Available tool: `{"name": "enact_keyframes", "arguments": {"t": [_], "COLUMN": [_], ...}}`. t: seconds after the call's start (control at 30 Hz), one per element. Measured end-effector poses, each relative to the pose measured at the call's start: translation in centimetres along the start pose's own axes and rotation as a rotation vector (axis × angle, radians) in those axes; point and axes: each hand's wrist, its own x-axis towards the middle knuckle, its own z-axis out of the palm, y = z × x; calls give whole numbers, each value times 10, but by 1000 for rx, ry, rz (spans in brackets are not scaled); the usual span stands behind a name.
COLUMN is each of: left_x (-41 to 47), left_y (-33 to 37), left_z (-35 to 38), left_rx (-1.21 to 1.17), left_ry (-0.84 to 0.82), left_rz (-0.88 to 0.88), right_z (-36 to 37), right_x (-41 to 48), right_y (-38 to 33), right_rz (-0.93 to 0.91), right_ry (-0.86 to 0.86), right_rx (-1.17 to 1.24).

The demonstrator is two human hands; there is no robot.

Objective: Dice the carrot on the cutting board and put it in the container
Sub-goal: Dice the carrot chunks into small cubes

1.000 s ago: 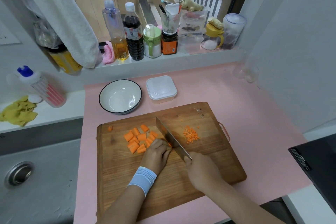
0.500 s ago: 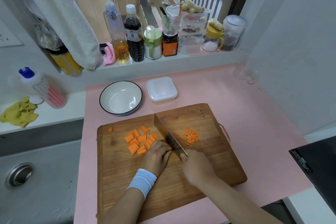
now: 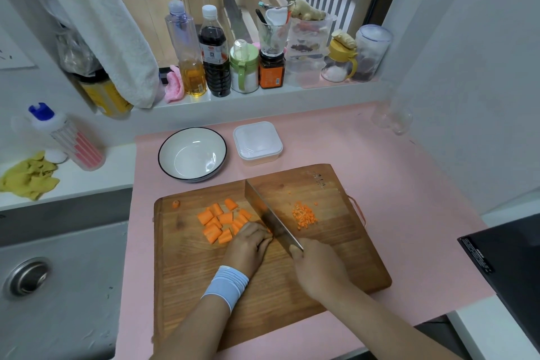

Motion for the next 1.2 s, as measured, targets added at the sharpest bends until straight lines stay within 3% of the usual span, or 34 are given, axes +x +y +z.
{"name": "enact_keyframes", "arguments": {"t": [0.73,0.97,1.2], "left_x": [-2,1,26], "left_y": [-4,-4,6], "left_z": [3,4,14], "left_rx": [3,42,17], "left_ry": [11,-11,-17], "left_rz": [13,25,-200], "right_z": [6,-5,-28], "right_x": [16,23,35], "right_y": [-4,8,24], "right_rz": [38,90,77], "right_ry": [-78,-85,-61], "right_rx": [21,143,177]}}
